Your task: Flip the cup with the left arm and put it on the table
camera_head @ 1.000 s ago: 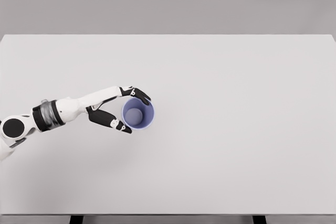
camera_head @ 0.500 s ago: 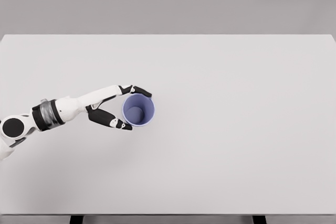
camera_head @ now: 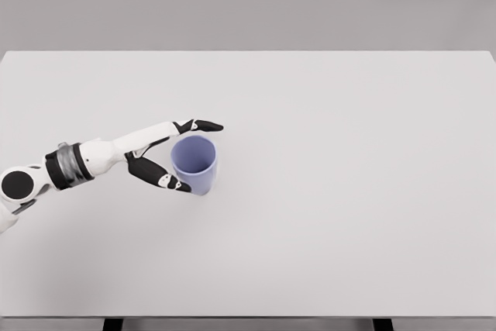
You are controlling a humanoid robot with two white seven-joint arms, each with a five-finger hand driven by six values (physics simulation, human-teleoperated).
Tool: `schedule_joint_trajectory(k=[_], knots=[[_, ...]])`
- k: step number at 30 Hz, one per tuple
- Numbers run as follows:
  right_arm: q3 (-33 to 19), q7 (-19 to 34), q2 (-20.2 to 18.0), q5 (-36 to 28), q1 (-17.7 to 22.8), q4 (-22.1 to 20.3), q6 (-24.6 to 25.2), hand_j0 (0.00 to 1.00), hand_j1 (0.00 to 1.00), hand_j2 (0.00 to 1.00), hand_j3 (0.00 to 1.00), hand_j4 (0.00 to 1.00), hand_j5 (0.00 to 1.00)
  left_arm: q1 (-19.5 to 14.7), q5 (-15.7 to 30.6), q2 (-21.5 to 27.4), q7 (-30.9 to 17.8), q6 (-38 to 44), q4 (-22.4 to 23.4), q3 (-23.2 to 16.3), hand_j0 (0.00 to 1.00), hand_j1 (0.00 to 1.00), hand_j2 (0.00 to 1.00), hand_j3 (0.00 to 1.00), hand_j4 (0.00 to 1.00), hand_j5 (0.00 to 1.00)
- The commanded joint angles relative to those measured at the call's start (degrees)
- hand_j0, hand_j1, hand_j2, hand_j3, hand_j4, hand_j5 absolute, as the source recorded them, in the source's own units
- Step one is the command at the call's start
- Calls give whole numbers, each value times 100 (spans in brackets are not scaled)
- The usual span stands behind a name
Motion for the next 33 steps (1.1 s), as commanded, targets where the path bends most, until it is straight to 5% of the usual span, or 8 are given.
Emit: schedule_joint_trajectory(k=[1, 21, 33], knots=[[0, 1, 0, 0, 0, 5, 0, 100, 100, 100, 100, 100, 100, 0, 26, 7, 1, 5, 2, 5, 100, 100, 100, 100, 100, 100], [0, 1, 0, 0, 0, -4, 0, 100, 100, 100, 100, 100, 100, -61, 8, 341, -25, 5, 11, 23, 100, 100, 100, 100, 100, 100], [0, 1, 0, 0, 0, 5, 0, 100, 100, 100, 100, 100, 100, -264, -80, 2274, -61, 5, 231, 497, 100, 100, 100, 100, 100, 100]])
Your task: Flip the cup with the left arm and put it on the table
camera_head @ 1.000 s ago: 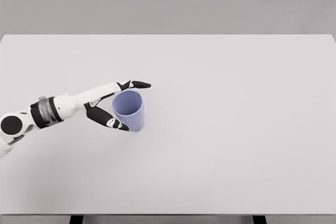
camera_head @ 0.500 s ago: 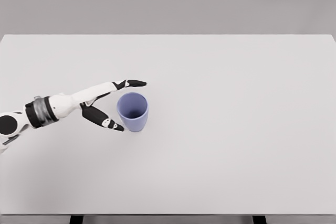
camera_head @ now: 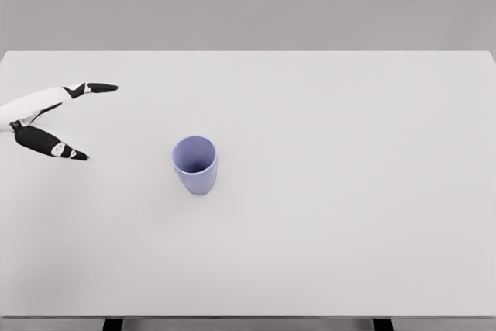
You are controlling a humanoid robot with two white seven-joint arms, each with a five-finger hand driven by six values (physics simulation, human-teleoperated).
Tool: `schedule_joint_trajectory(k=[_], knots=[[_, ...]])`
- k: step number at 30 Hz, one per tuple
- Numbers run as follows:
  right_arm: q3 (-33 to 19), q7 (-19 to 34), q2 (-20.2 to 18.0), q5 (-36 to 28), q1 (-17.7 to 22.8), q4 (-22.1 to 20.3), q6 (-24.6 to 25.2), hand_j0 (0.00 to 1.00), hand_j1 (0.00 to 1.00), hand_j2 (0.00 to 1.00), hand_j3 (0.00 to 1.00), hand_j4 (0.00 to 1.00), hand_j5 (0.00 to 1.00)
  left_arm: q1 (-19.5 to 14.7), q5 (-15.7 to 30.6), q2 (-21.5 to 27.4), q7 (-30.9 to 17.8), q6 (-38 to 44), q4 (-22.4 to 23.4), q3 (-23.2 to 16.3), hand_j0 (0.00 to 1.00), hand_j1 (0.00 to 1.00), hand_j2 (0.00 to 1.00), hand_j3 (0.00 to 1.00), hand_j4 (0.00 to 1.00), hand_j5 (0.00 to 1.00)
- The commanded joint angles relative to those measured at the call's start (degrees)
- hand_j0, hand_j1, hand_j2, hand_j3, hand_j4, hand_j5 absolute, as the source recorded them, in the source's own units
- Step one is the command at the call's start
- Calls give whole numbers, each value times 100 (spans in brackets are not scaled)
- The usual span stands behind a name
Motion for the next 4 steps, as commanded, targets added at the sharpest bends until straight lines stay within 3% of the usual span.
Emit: schedule_joint_trajectory(k=[1, 4], knots=[[0, 1, 0, 0, 0, 2, 0, 100, 100, 100, 100, 100, 100, 0, 36, 369, 7, 6, 35, 96, 100, 100, 100, 100, 100, 100], [0, -7, 0, 0, 0, -6, 0, 100, 100, 100, 100, 100, 100, 9, 28, 369, -2, 6, 35, 131, 100, 100, 100, 100, 100, 100]])
